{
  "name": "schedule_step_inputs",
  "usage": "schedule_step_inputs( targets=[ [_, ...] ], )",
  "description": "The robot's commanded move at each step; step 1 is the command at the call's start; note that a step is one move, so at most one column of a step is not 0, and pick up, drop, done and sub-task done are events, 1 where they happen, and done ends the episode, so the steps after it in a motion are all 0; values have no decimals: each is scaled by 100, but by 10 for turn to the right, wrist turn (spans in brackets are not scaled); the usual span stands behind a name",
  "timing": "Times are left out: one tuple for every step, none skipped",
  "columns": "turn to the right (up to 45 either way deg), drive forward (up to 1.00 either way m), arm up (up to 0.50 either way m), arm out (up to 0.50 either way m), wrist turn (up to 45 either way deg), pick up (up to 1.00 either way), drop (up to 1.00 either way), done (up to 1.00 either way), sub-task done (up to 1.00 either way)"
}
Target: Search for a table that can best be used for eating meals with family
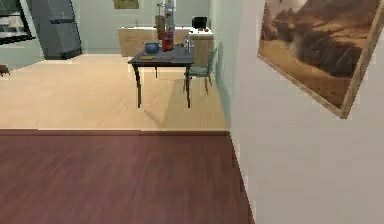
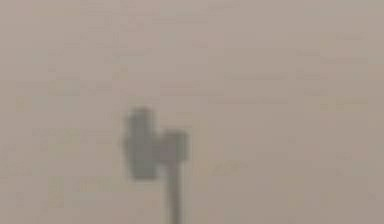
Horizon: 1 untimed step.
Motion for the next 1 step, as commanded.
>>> schedule_step_inputs(
  targets=[
    [0,100,0,0,0,0,0,0,0]
  ],
)
